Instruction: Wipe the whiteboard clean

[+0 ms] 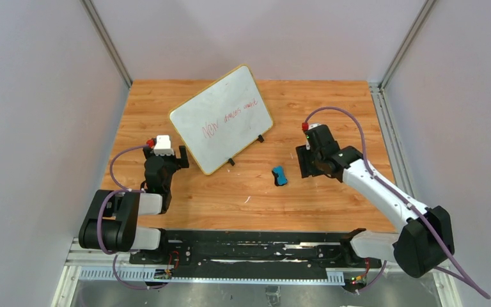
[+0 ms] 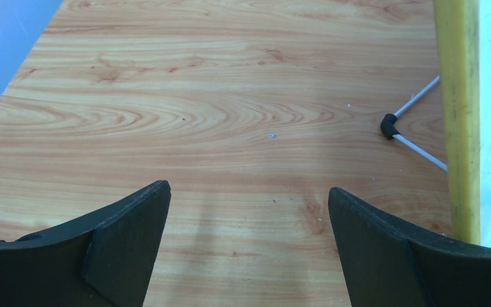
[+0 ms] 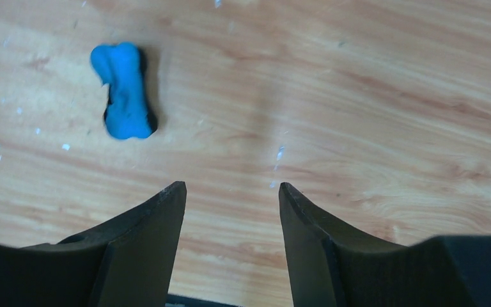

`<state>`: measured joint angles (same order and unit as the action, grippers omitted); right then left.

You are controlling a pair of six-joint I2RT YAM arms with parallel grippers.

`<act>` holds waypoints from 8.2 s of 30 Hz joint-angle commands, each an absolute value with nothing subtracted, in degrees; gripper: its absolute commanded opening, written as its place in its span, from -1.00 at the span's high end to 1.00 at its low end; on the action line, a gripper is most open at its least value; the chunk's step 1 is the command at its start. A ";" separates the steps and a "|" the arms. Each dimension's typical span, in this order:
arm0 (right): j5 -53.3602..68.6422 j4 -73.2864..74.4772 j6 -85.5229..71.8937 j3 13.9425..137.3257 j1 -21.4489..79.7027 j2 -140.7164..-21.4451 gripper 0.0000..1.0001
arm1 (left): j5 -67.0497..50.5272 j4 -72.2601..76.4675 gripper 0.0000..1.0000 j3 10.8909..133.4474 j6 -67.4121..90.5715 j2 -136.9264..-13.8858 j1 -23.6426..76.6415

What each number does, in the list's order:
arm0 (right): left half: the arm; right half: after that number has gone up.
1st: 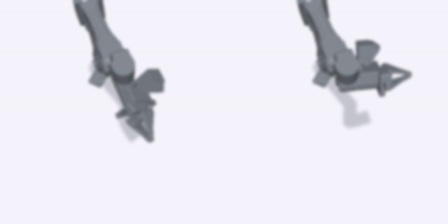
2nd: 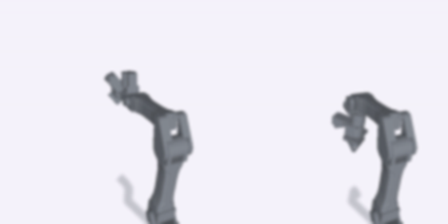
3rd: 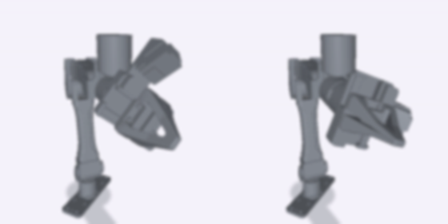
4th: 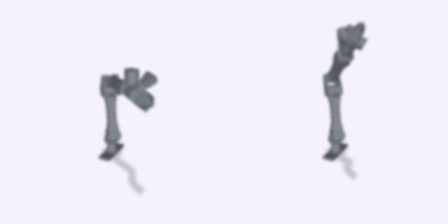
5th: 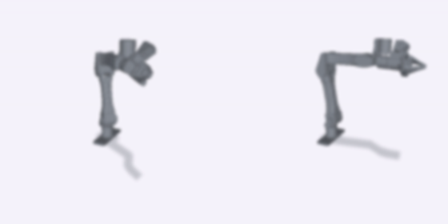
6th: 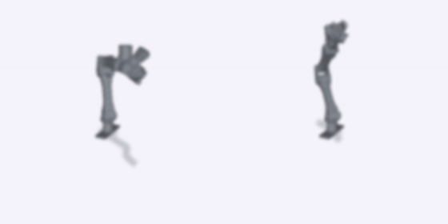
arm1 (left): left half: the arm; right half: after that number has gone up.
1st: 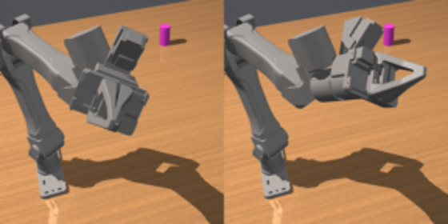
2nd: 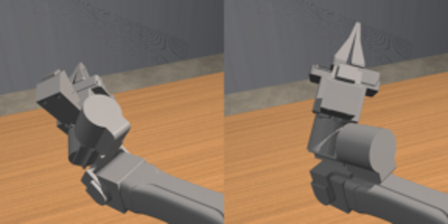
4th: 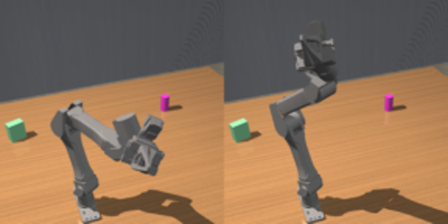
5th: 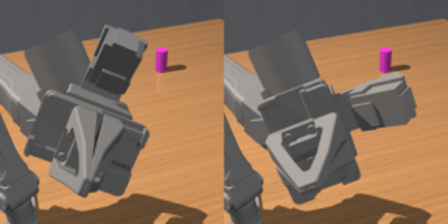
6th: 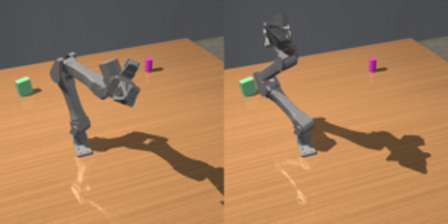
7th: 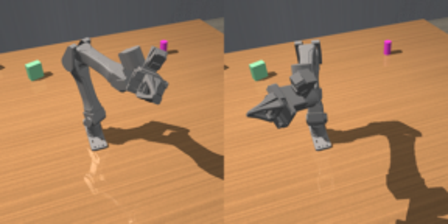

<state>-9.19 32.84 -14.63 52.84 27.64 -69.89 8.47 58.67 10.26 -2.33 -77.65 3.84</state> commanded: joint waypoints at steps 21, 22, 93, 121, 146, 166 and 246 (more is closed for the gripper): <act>2.08 28.30 -9.44 65.21 37.85 -96.04 -0.19 | 8.99 60.91 -0.96 11.07 -2.26 -77.82 3.87; 2.11 28.11 -9.53 65.72 37.88 -96.94 -0.18 | 8.99 60.91 -0.96 11.07 -2.26 -77.82 3.81; -3.56 27.59 -11.87 63.01 36.74 -92.69 0.57 | 19.10 37.98 -0.96 15.12 -3.49 -64.71 2.12; -2.60 27.42 -10.99 61.02 35.40 -83.70 0.56 | -44.59 -11.28 -0.58 34.76 -9.84 -49.49 -31.49; -1.57 26.44 -10.69 63.90 35.16 -85.81 0.54 | -61.87 14.58 -0.47 35.65 5.08 -68.15 -26.19; -0.88 26.17 -9.49 63.84 32.23 -85.77 0.54 | -55.80 25.49 -0.28 40.31 13.06 -75.64 -18.18; 16.07 -16.35 -0.29 85.79 21.63 -112.87 0.99 | -55.54 29.09 1.00 40.96 12.19 -82.36 -15.39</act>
<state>12.73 -12.47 -1.13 80.84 22.31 -109.16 -57.82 29.91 41.25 17.65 -81.28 -15.62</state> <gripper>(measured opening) 0.200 0.167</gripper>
